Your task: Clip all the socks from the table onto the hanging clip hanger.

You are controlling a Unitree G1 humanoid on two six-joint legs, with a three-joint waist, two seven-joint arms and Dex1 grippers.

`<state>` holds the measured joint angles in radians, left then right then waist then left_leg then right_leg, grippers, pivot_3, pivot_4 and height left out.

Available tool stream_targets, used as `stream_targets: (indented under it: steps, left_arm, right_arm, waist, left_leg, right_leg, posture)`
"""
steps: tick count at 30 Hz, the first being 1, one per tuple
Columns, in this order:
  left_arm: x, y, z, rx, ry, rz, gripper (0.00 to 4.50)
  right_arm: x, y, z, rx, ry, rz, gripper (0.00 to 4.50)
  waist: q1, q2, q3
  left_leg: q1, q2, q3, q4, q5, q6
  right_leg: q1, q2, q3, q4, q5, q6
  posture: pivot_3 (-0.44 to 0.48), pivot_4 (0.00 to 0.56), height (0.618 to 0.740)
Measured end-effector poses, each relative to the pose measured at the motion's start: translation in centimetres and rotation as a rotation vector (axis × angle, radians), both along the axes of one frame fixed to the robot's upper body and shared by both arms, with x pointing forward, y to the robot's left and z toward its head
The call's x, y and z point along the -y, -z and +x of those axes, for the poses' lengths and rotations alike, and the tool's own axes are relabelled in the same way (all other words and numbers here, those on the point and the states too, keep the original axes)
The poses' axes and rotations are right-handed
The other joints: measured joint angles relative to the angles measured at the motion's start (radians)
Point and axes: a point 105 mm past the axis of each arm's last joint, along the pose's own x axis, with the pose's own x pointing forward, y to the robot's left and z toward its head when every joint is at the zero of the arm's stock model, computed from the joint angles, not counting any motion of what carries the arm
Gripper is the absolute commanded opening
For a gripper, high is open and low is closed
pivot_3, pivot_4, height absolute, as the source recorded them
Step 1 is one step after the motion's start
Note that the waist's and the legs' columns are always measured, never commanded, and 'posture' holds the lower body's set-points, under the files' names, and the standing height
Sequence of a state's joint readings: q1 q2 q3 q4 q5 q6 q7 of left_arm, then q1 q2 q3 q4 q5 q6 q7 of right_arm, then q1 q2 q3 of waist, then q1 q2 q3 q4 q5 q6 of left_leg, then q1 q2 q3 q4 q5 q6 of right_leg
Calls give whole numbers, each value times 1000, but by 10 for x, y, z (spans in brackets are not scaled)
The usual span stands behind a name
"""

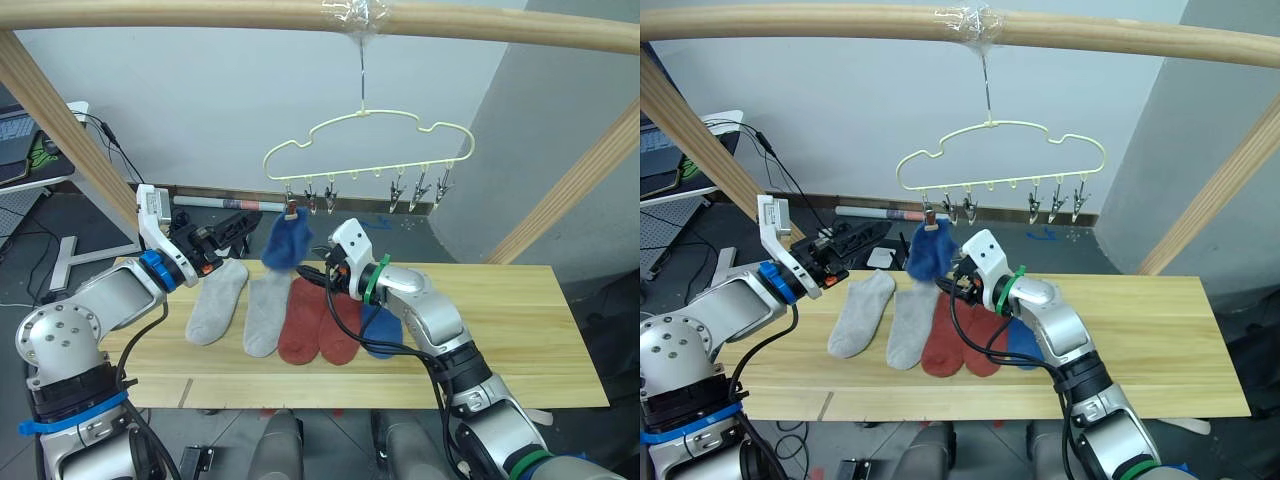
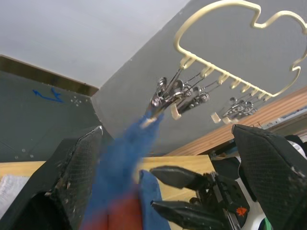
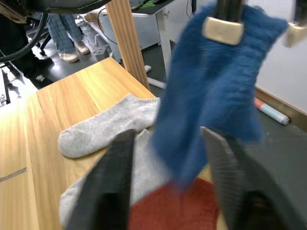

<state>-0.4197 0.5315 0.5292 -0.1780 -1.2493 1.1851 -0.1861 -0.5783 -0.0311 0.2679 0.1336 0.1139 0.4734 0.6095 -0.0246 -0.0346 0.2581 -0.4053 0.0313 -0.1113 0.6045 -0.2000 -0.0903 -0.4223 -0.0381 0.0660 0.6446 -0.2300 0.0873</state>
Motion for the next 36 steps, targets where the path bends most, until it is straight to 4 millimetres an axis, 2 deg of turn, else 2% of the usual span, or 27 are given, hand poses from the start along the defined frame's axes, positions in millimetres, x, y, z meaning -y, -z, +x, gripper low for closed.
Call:
stream_targets:
  steps: [3,5,7,10,14,17,23,31,36]
  left_arm:
    - [2,-1,2,24,-17,42,4500]
    - [8,0,4,46,-38,97,4500]
    - [25,6,6,93,-50,226,4500]
    - [51,17,5,165,-25,346,4500]
    - [70,13,13,281,-90,324,3353]
    - [77,15,16,343,-114,393,2469]
    - [94,27,27,442,-161,521,2469]
    - [93,40,53,495,-301,581,2469]
    - [96,45,64,514,-325,595,2469]
  right_arm:
    - [6,9,-1,-22,12,-14,4455]
    - [17,12,-1,-16,33,-34,4488]
    - [33,16,-5,-3,48,-65,4488]
    - [53,6,-8,38,67,-89,4488]
    - [74,-19,-20,94,58,-73,4500]
    - [84,-25,-26,98,60,-65,4500]
    - [95,-45,-35,130,68,-18,4500]
    - [102,-64,-40,161,73,21,4500]
    - [107,-74,-39,178,78,28,4500]
  waist:
    - [-1,0,0]
    - [1,0,0]
    - [11,0,0]
    - [17,0,0]
    - [17,1,0]
    - [13,1,0]
    - [6,1,0]
    - [-7,1,0]
    - [-10,1,0]
  left_leg:
    - [0,0,0,0,0,0]
    - [0,0,0,0,0,0]
    - [-1,-1,0,0,0,-1]
    - [-2,-1,2,0,-1,-1]
    - [-2,0,1,0,-1,-1]
    - [-3,0,2,0,-1,-1]
    - [-4,-1,2,2,-1,-1]
    - [-4,-1,2,4,-1,-1]
    - [-4,-1,2,4,-1,-1]
  right_leg:
    - [0,0,0,0,-2,-4]
    - [0,0,0,0,-2,-3]
    - [0,-1,0,-1,-2,-3]
    - [-2,-1,2,-1,-2,-3]
    - [-2,0,1,-1,-2,-3]
    - [-2,0,2,-1,-2,-4]
    - [-2,0,2,-1,-2,-3]
    - [-2,0,2,-1,1,2]
    - [-2,0,2,-1,1,2]
  posture:
    - [105,239,740]
    - [96,237,740]
    - [91,237,740]
    - [81,236,740]
    - [49,231,740]
    - [25,225,740]
    - [-10,214,740]
    - [-40,209,740]
    - [-62,208,740]
